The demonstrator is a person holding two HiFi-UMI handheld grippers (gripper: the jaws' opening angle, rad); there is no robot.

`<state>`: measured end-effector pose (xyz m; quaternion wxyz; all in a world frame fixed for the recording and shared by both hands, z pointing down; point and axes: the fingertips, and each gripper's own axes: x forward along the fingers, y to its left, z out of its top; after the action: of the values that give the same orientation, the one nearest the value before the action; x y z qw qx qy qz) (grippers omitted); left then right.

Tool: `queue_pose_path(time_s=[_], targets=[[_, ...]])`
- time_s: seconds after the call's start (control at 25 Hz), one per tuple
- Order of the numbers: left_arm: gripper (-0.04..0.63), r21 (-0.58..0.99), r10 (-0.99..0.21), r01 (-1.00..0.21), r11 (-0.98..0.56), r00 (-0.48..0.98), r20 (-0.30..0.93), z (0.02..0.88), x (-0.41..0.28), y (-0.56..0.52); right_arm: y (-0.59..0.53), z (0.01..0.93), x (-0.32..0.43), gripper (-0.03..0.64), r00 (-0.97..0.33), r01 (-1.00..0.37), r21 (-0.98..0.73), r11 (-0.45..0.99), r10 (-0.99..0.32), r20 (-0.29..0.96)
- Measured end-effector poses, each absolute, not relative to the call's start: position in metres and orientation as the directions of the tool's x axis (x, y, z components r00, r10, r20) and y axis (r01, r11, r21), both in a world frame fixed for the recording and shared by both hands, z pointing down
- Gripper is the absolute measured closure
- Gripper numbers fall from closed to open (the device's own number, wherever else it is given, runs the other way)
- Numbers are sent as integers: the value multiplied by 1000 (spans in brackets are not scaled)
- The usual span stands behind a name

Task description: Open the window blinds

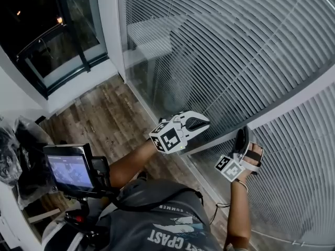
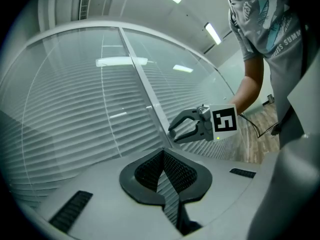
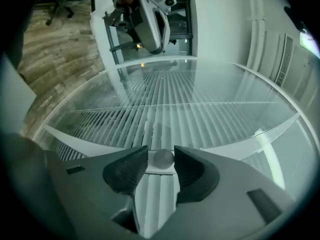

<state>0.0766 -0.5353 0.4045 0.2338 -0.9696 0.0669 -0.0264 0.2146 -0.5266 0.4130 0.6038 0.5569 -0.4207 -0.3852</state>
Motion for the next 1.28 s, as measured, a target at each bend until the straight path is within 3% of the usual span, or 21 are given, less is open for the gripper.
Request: queue_pose_path(time_s=[0.24,0.44,0.52,0.64,0.72,0.8,0.88,0.96,1.0,1.08,1.16,1.2,1.28], targets=[[595,-462,-124,-100,-881,992,22,406,79,-530,-531,406,225,492,372,-69,996,58,-925,79],[595,-468,-115,-92,-879,993,21,406,79,-529,-528,399,228,495,426,-356,903,-240,-902,-71],[595,-468,-116,-91,-879,993,24,408,78,-529,-527,394,229,495,461,-511,783,-355,-882,-99],[595,-470,-113,-90,-878,993,22,407,78,-529,-526,386,234,496,493,-746,467,-475,-865,-93],[595,-473,-104,-83,-877,994,19,405,79,-527,-523,379,239,503,505,-831,227,-507,-860,-73],[595,-476,-90,-71,-876,996,18,404,82,-523,-519,375,241,512,499,-856,129,-501,-865,-54],[595,-478,-77,-60,-876,997,16,404,84,-519,-519,377,239,513,475,-851,229,-473,-879,-49],[595,-480,-67,-52,-876,998,13,403,87,-516,-522,381,232,512,442,-782,474,-405,-896,-37],[595,-481,-63,-49,-875,998,13,402,87,-515,-525,385,228,512,430,-688,639,-344,-903,-22],[595,-484,-57,-44,-874,998,11,402,87,-514,-530,396,220,512,426,-378,910,-173,-905,5],[595,-485,-58,-46,-873,998,10,401,86,-514,-532,402,217,512,424,-207,976,-73,-905,22],[595,-486,-60,-48,-873,998,9,401,85,-515,-532,402,218,512,415,-241,968,-74,-909,34],[595,-489,-59,-47,-871,998,9,400,86,-515,-524,399,222,511,391,-484,864,-140,-918,70]])
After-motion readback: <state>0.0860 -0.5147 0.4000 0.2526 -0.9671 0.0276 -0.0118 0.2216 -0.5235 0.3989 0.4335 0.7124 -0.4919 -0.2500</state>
